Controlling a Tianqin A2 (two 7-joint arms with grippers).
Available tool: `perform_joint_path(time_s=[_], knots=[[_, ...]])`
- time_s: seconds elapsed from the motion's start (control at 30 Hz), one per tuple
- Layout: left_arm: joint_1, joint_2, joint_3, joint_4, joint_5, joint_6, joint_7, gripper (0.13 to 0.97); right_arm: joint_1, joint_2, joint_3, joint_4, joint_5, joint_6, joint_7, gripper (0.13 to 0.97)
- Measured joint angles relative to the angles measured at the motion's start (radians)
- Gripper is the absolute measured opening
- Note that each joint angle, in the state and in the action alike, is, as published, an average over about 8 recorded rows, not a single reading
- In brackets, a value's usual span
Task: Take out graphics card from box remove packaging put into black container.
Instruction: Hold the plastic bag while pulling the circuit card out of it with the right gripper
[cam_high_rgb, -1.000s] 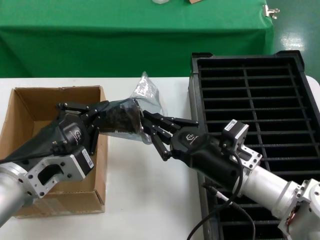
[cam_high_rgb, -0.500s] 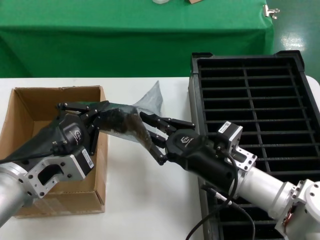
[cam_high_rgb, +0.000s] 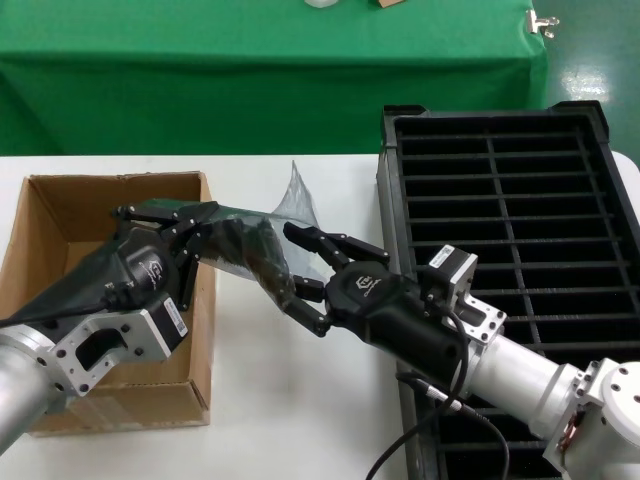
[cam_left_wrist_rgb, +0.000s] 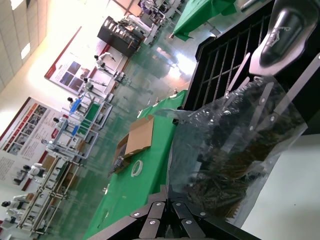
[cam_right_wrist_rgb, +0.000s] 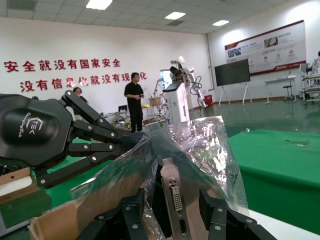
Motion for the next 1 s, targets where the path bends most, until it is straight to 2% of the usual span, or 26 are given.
perform_joint_path(time_s=[0.3,0.57,0.7,1.0], knots=[[0.0,0.0,0.0,0.0,0.0,0.0,0.0,0.139,0.016,-0.01,-0.007,-0.028,-0.004,-0.007,-0.002,0.384],[0.0,0.0,0.0,0.0,0.0,0.0,0.0,0.139,0.024,-0.016,-0.011,-0.037,-0.007,-0.011,-0.003,0.293],[0.0,0.0,0.0,0.0,0.0,0.0,0.0,0.139,0.026,-0.018,-0.011,-0.039,-0.008,-0.012,-0.004,0.293],[0.0,0.0,0.0,0.0,0.0,0.0,0.0,0.139,0.015,-0.009,-0.014,-0.012,-0.016,-0.001,0.007,0.192]])
